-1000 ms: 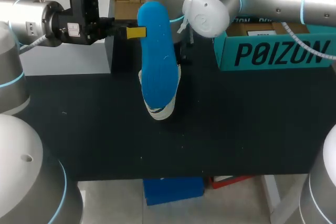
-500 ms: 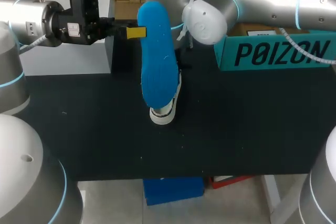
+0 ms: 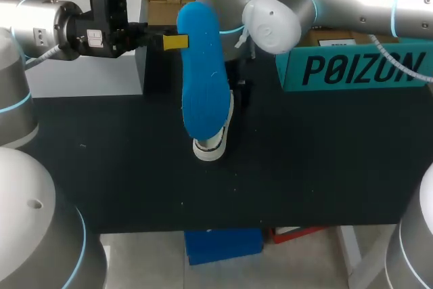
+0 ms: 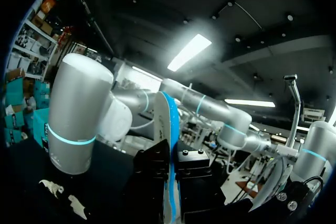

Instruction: Take the shoe out of the shoebox, open the shoe tongue, remove and reinsert the insole, then place the shoe into the shoebox

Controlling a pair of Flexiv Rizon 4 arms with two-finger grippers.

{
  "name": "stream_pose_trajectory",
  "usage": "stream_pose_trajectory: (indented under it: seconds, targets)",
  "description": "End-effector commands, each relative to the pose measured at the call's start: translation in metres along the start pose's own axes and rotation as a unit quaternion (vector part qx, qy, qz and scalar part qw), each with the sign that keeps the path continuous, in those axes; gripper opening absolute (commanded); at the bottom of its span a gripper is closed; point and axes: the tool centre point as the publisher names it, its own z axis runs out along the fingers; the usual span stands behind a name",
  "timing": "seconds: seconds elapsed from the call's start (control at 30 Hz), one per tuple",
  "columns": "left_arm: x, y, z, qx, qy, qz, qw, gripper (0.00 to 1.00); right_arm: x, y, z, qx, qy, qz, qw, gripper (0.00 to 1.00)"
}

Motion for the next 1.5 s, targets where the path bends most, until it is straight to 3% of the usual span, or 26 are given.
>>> stream_pose_trajectory:
  seconds: [0.03,0.27,0.67,0.77,1.37,1.5]
  targets:
    - [0.0,0.001,0.001,0.001,-0.001,0.001,1.0,0.0,-0.015,-0.005,-0.012,0.002,0.055,0.0,0.998,1.0]
    - [0.0,0.001,0.001,0.001,-0.001,0.001,1.0,0.0,-0.024,-0.01,-0.033,-0.001,0.15,0.001,0.989,1.0]
    - [0.0,0.001,0.001,0.001,-0.001,0.001,1.0,0.0,-0.035,-0.018,-0.091,-0.038,0.282,-0.026,0.958,1.0]
    - [0.0,0.001,0.001,0.001,-0.001,0.001,1.0,0.0,-0.035,-0.022,-0.1,-0.051,0.286,-0.033,0.956,1.0]
    - [0.0,0.001,0.001,0.001,-0.001,0.001,1.0,0.0,-0.035,-0.022,-0.1,-0.051,0.286,-0.033,0.956,1.0]
    - [0.007,0.003,0.006,0.007,-0.006,0.103,0.995,0.0,-0.038,-0.023,-0.101,-0.051,0.295,-0.03,0.954,1.0]
